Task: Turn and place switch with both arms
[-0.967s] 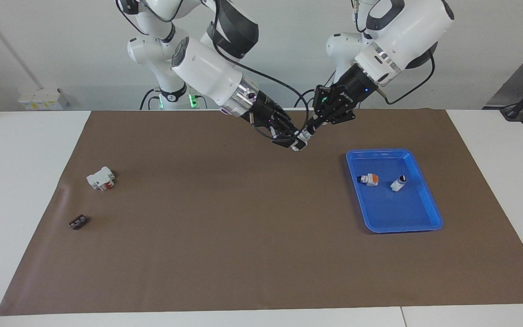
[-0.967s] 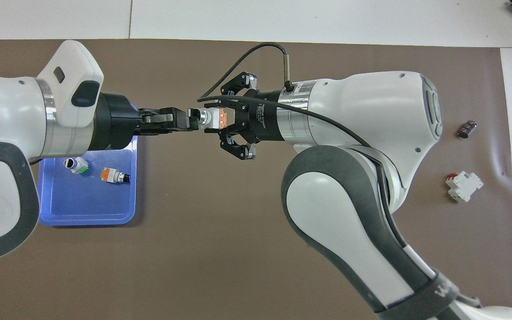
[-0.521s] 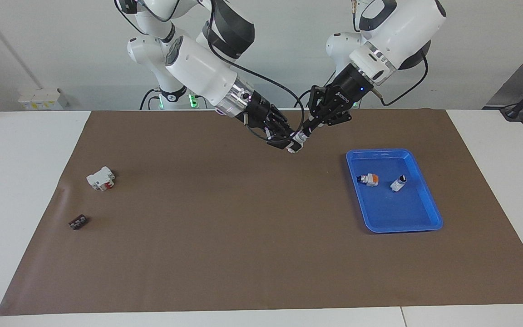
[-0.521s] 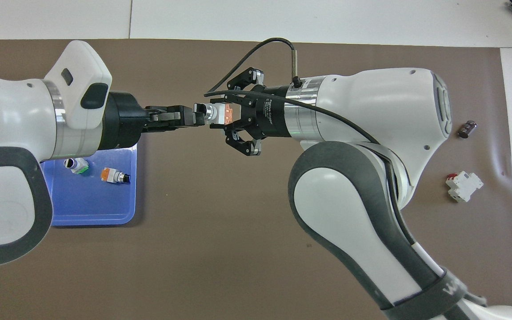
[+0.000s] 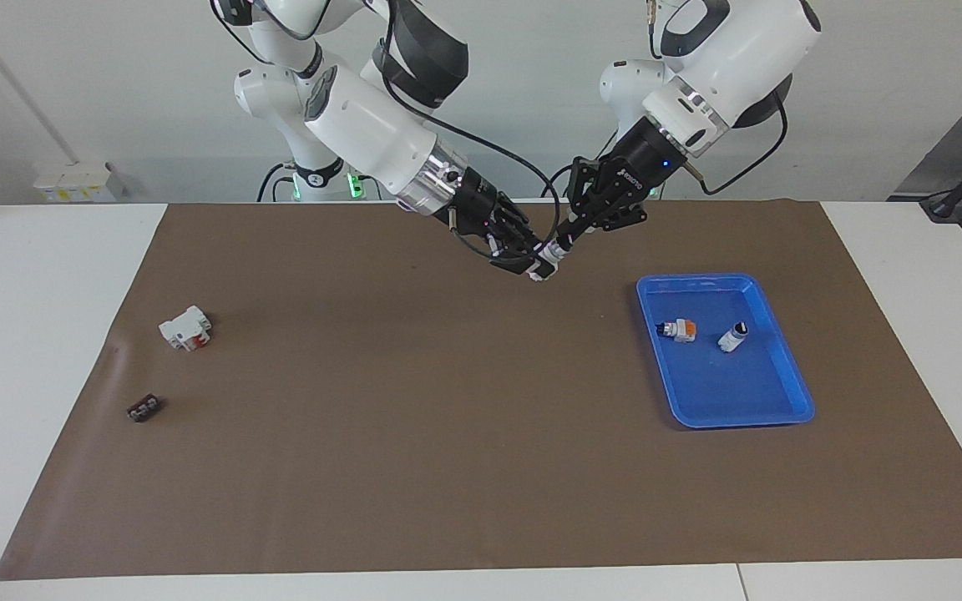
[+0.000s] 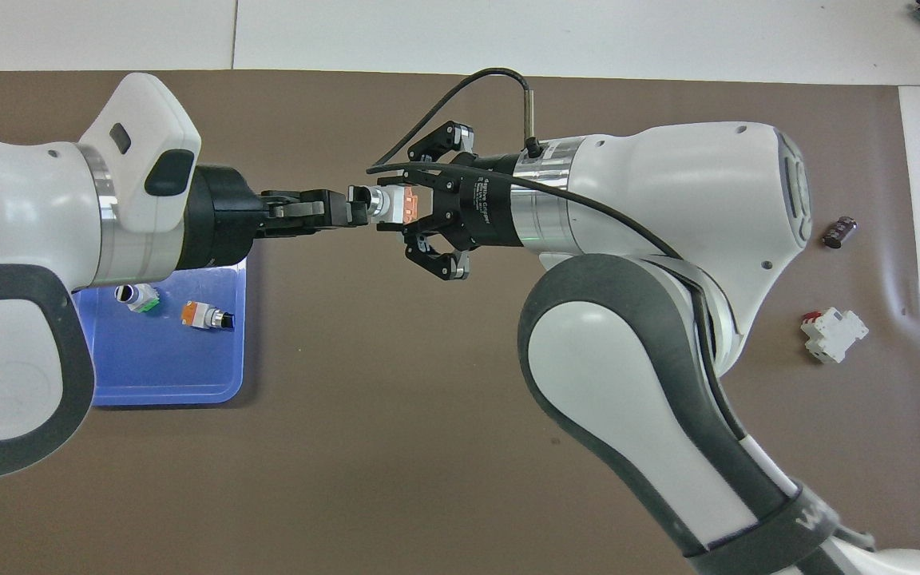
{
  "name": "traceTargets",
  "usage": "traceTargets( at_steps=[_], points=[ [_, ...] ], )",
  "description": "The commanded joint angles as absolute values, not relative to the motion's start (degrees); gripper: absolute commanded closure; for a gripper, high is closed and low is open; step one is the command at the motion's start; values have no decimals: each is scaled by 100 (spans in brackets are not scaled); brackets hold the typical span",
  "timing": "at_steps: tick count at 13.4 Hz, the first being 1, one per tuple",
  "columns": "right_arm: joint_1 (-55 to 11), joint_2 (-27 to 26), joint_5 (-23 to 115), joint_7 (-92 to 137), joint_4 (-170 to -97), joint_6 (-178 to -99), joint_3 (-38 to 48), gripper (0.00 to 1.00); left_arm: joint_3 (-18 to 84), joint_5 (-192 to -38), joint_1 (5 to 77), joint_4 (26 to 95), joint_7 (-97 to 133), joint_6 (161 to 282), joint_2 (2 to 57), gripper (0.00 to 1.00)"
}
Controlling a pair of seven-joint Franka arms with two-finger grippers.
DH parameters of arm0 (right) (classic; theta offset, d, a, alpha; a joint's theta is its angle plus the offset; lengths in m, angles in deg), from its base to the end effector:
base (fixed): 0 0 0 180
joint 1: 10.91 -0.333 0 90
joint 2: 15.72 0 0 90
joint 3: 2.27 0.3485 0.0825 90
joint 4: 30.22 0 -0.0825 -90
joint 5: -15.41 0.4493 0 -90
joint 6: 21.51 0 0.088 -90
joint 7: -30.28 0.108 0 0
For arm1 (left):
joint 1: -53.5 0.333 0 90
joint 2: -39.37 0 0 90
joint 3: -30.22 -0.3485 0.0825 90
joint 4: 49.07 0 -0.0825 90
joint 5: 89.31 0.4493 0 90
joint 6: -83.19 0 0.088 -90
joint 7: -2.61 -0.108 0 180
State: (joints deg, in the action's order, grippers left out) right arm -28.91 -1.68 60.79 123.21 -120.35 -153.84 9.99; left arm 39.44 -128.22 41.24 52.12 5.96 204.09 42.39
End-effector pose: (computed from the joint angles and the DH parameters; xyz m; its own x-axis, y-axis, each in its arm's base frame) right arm 0.6484 0.3753 0.5778 0.1345 -0.6607 -0.7385 -0.9745 0.0470 -0.2196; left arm 0.5885 -0.2663 0.6473 0.9709 0.0109 0.2393 -0.1467 -0.7625 0.6301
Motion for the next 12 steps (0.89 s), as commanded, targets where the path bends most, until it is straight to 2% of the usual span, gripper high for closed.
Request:
traceTargets(
  at_steps=[1, 7, 8, 9, 12],
  points=[
    [-2857, -341, 6085, 12256, -12128, -15273, 1056, 100, 3892, -12763, 4076, 5412, 507, 20623, 4315, 100],
    [-2857, -350, 6085, 12265, -12128, -15264, 1056, 100, 3883, -12763, 4085, 5420, 516, 20588, 4324, 100],
    [-2866, -350, 6085, 12291, -12128, -15264, 1056, 29, 3883, -12763, 4085, 5438, 516, 20588, 4332, 100],
    [-2866, -368, 6076, 12291, -12136, -15255, 1047, 0, 3883, -12763, 4093, 5455, 516, 20588, 4332, 100],
    [-2840, -429, 6067, 12291, -12145, -15168, 1030, 0, 3874, -12754, 4093, 5456, 516, 20579, 4341, 100]
  ],
)
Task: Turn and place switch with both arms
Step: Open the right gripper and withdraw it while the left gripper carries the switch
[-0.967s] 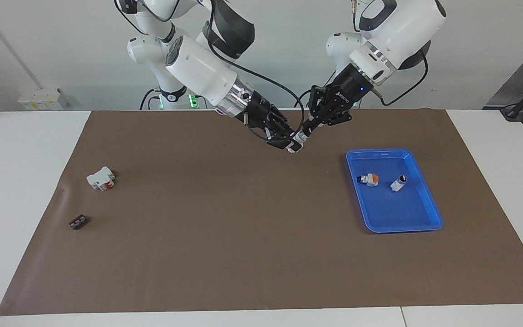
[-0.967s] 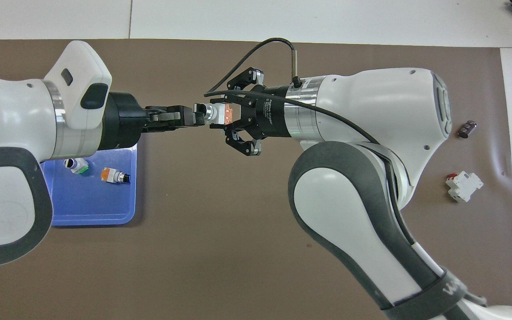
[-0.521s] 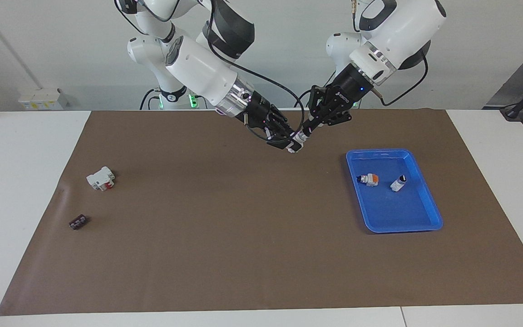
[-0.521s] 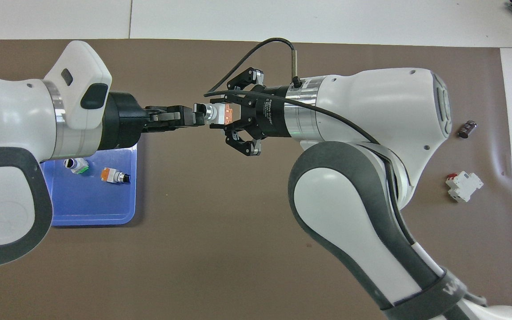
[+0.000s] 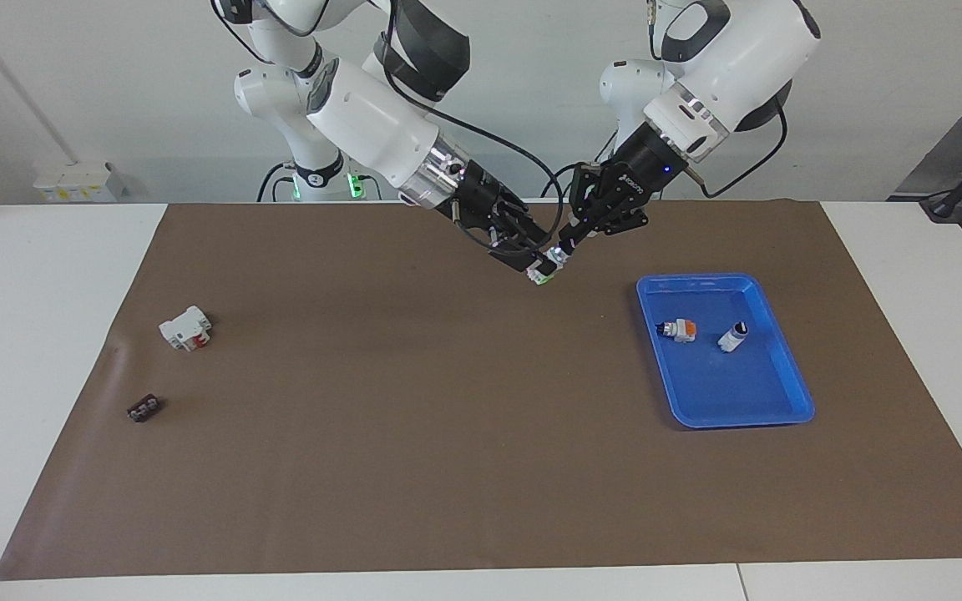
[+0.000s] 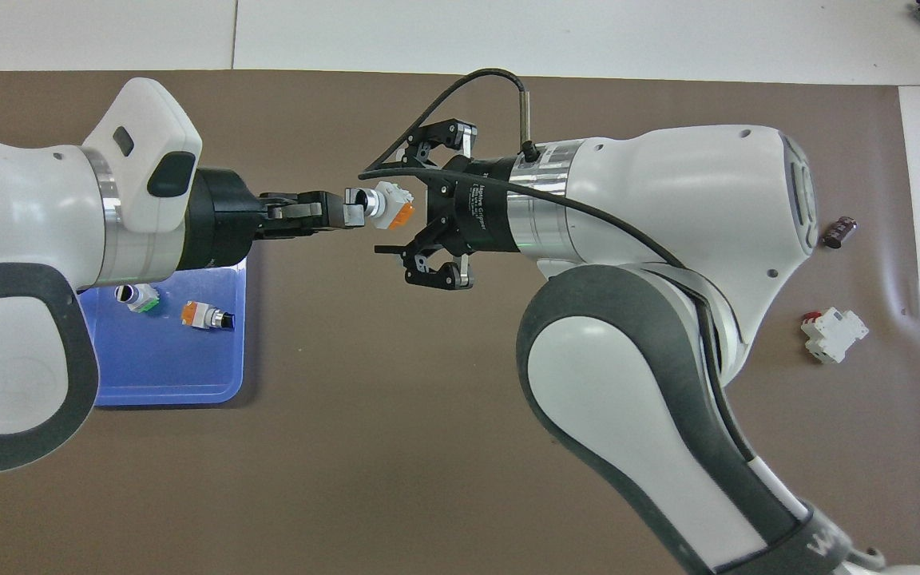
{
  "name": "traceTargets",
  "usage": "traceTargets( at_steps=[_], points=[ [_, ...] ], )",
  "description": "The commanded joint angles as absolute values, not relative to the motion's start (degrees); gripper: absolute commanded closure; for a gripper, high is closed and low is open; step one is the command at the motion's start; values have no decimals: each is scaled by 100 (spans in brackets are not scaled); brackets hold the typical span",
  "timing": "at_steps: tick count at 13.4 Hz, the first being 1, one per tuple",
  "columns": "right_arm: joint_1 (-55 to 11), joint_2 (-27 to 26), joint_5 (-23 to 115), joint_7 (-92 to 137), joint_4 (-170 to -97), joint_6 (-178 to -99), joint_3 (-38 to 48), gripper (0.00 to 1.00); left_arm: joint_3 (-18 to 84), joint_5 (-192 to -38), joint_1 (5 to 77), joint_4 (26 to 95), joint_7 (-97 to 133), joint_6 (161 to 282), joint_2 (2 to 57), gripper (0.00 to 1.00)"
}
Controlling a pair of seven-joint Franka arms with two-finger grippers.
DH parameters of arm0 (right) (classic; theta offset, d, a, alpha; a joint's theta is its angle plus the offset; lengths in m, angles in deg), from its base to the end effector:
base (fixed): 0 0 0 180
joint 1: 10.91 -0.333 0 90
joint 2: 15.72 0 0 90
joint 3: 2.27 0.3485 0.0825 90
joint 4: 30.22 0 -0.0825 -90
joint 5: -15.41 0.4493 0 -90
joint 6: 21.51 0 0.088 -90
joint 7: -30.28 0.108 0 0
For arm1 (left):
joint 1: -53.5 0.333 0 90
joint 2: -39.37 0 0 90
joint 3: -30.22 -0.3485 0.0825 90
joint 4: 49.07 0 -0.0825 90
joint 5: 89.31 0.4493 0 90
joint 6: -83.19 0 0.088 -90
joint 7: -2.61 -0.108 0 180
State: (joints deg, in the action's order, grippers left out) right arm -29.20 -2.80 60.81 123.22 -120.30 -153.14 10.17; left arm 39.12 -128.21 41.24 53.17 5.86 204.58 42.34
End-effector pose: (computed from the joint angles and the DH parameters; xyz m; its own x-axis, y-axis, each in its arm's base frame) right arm 0.6397 0.3796 0.5917 0.1535 -0.6545 -0.7404 -0.9727 0.0319 -0.2298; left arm 0.5903 -0.2622 0.6369 0.9731 0.0190 0.2294 -0.1329 -0.7672 0.6275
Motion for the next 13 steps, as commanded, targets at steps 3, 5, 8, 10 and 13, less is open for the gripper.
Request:
traceTargets(
  at_steps=[3, 5, 8, 10, 13],
  points=[
    [-2664, -604, 5526, 12239, -12145, -14948, 1030, 0, 3857, -12754, 4111, 5499, 533, 20562, 4350, 100],
    [-2603, -798, 4622, 12195, -12189, -14799, 1030, 0, 3830, -12719, 4259, 5639, 507, 20492, 4394, 100],
    [-2357, -869, 3845, 11749, -12207, -14588, 1039, 0, 3821, -12666, 4610, 5798, 498, 20395, 4473, 100],
    [-2112, -895, 3800, 10960, -12224, -14413, 1039, 0, 3821, -12212, 4927, 5895, 498, 20255, 4508, 100],
    [-1716, -1026, 3678, 9449, -12522, -14175, 1030, 0, 3821, -11386, 5568, 5965, 516, 20026, 4526, 100]
  ],
)
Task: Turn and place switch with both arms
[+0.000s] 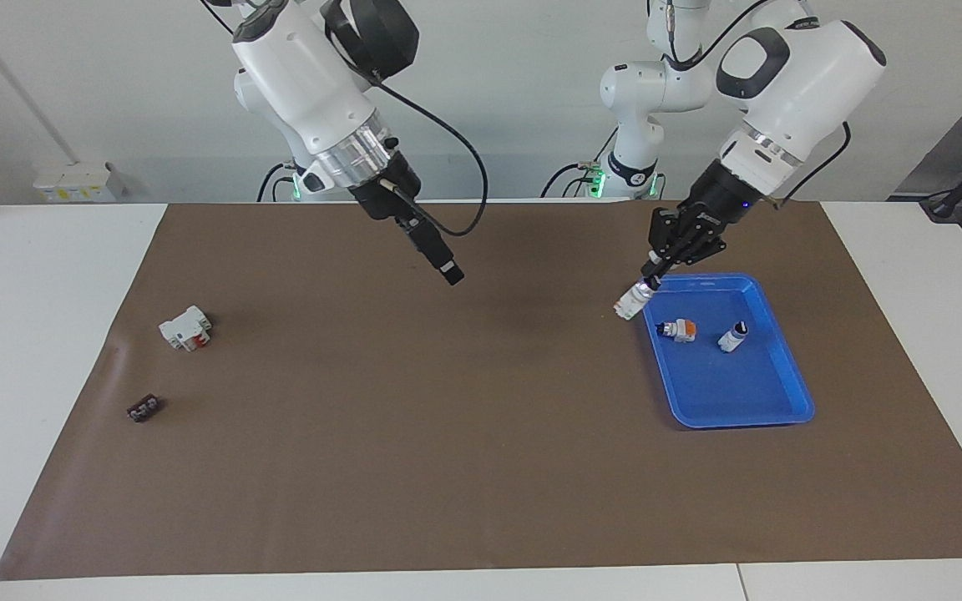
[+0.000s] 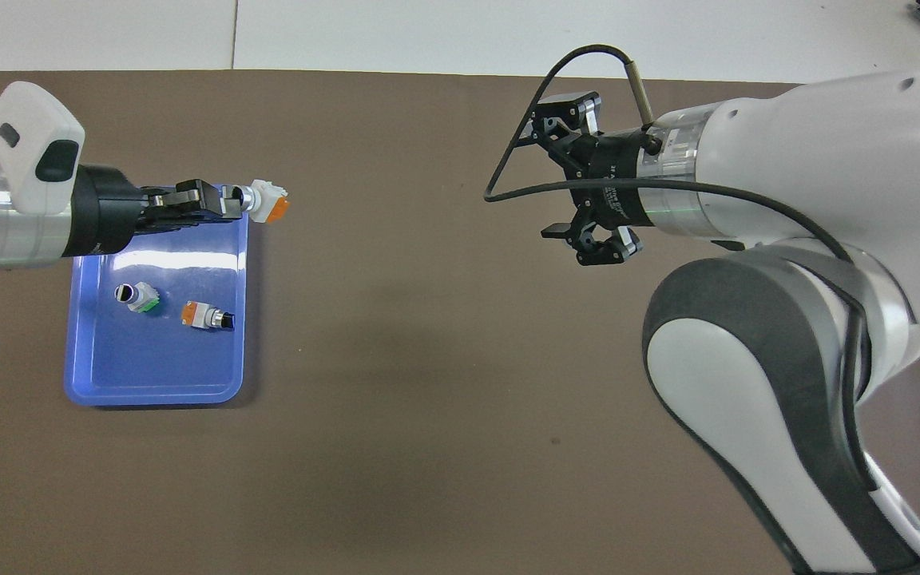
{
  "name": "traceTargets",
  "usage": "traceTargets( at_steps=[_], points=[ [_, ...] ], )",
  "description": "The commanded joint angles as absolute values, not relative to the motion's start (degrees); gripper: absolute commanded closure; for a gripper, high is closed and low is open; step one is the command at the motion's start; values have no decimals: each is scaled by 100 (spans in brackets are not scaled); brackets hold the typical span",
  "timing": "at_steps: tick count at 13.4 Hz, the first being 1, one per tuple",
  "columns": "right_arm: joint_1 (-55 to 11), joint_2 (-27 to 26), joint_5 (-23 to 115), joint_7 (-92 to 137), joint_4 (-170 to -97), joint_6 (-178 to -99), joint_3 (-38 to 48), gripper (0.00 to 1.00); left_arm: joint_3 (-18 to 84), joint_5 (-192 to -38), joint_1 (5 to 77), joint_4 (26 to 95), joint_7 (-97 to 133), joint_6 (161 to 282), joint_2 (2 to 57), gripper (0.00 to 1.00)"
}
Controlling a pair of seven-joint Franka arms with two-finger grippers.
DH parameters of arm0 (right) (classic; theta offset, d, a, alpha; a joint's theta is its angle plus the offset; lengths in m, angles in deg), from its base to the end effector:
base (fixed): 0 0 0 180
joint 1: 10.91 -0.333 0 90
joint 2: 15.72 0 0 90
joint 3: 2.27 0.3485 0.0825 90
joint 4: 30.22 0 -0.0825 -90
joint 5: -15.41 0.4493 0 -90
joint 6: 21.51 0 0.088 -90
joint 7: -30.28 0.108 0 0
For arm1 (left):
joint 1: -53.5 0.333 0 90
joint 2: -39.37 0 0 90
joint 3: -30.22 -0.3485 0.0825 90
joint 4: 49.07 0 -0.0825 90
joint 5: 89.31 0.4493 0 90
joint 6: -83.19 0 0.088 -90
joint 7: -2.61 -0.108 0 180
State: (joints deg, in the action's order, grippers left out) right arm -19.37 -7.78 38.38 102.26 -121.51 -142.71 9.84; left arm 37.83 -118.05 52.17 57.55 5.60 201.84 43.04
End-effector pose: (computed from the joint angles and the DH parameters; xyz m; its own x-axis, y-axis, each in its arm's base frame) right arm 0.6601 0.2570 0.6151 0.5369 -0.7924 -0.2895 -0.8094 -0.3871 -0.4416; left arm 0.6200 -0.1252 0.5914 0.9738 0.1248 0.1901 0.0209 -0.8815 0.4717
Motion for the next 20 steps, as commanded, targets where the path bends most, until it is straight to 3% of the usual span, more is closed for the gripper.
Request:
traceTargets(
  at_steps=[1, 6, 8, 10, 18, 20],
  points=[
    [-1654, -1062, 3477, 9009, -12558, -14052, 1038, 0, 3821, -11105, 5735, 5974, 525, 19913, 4534, 100],
    [-1241, -1123, 2307, 6916, -12497, -13235, 1030, 0, 3821, -9945, 6317, 6070, 463, 19052, 4657, 100],
    [-1109, -1237, 2192, 6388, -12488, -12928, 1030, 0, 3821, -9294, 6326, 6429, 420, 18936, 4859, 100],
    [-933, -1369, 2130, 5983, -12488, -12620, 1030, 0, 3821, -9072, 6457, 6948, -70, 19024, 5114, 100],
    [-519, -1852, 1955, 4779, -12444, -11680, 951, 0, 3830, -9071, 6950, 7434, -644, 19542, 5071, 100],
    [-694, -2028, 1735, 4392, -12444, -11433, 671, 0, 3830, -9080, 6924, 7171, -635, 19560, 4904, 77]
  ],
)
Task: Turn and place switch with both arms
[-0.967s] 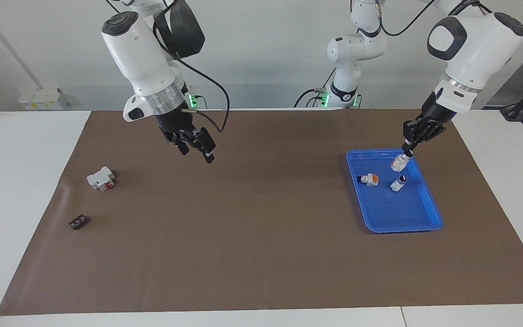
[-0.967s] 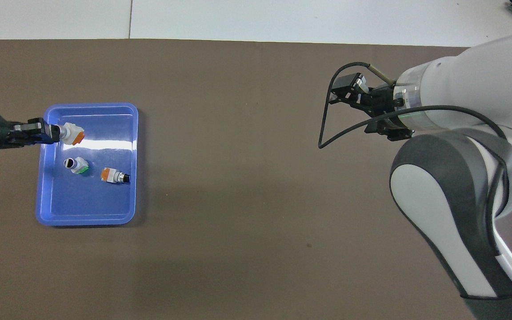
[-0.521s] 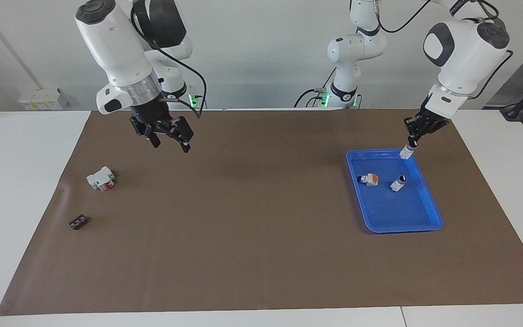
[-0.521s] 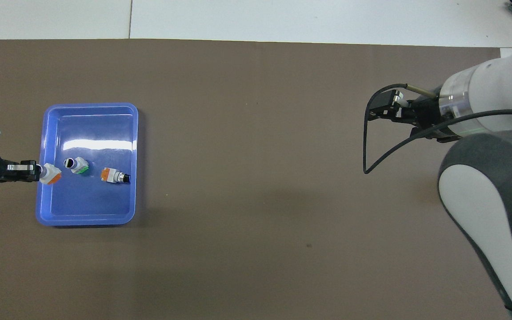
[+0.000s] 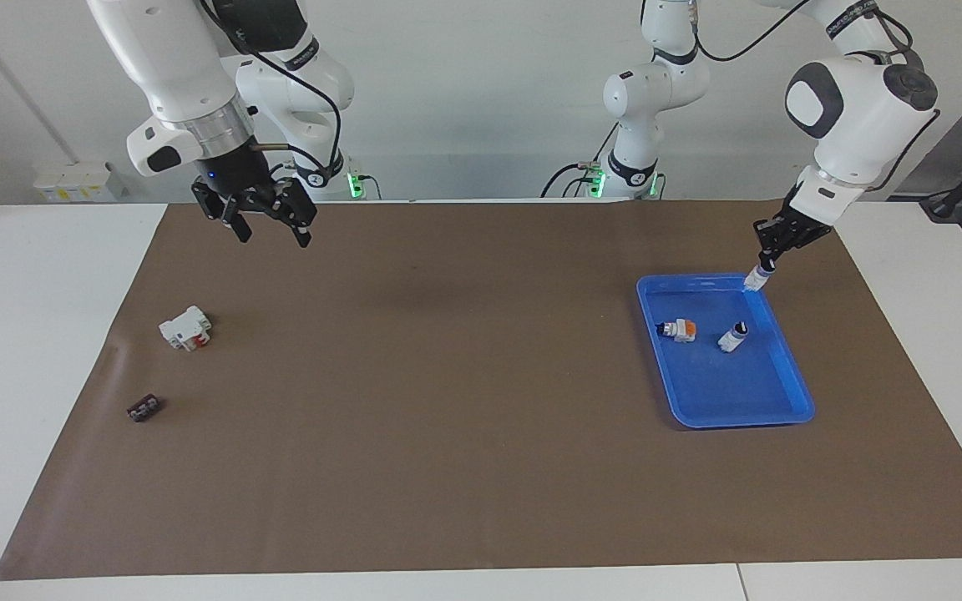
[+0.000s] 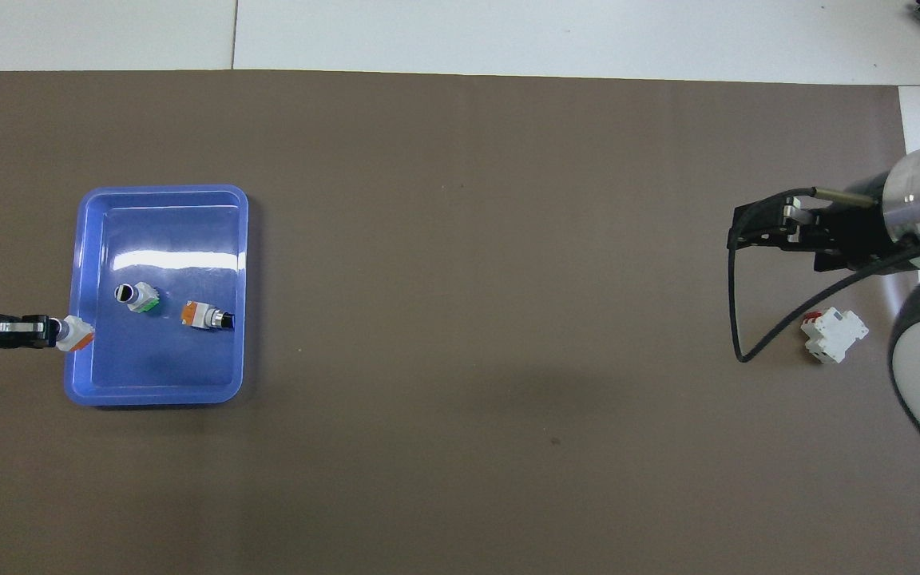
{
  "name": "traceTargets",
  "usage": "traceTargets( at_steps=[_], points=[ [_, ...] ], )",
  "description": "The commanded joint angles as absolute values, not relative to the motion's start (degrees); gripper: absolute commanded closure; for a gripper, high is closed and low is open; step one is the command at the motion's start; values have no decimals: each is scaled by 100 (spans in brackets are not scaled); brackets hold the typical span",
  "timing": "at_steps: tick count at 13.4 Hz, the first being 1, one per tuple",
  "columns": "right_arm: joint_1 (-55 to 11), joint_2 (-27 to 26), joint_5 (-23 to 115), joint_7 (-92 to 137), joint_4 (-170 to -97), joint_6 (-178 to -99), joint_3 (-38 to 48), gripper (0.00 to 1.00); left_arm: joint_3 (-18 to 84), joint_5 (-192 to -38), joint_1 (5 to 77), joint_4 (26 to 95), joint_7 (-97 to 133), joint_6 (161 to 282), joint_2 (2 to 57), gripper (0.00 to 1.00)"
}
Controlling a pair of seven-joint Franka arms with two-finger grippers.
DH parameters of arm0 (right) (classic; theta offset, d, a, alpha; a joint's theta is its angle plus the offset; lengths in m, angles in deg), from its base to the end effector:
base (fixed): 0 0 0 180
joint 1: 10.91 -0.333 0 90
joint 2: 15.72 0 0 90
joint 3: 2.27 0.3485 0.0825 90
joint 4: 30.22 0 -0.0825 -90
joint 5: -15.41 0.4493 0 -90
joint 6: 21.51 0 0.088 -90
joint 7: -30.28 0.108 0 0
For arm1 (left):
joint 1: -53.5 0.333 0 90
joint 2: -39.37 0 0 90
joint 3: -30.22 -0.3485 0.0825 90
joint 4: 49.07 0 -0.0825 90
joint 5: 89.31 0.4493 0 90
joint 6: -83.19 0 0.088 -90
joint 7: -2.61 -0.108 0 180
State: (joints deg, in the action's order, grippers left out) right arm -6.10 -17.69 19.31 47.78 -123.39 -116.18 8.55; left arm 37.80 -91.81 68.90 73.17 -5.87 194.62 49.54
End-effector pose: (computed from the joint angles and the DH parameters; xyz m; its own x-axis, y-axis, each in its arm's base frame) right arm 0.6117 0.0733 0.6545 0.9782 -0.2038 0.0385 -0.2005 -0.9767 -0.0767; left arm 0.5497 0.0700 0.4884 0.9999 0.0068 -0.0100 0.0070 -0.9998 0.0188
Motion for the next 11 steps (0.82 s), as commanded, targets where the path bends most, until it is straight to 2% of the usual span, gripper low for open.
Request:
traceTargets(
  at_steps=[1, 2, 4, 6, 11],
  points=[
    [-974, -2072, 1726, 4286, -12444, -11249, 287, 0, 3839, -9080, 6906, 7056, -644, 19577, 4843, 65],
    [-1237, -2151, 1717, 4267, -12444, -11134, -83, 0, 3839, -9080, 6897, 7029, -662, 19699, 4799, 49],
    [-1240, -2082, 1726, 4206, -12226, -11037, -288, 0, 3848, -9080, 6862, 7029, -653, 19824, 4772, 32],
    [-1179, -1959, 1708, 4109, -11979, -10940, -315, 0, 3848, -9080, 6844, 6916, -644, 19762, 4728, 31],
    [-1258, -1932, 1306, 3714, -11987, -10931, -385, 0, 3883, -9124, 6301, 5274, -198, 18684, 4044, 31]
  ],
)
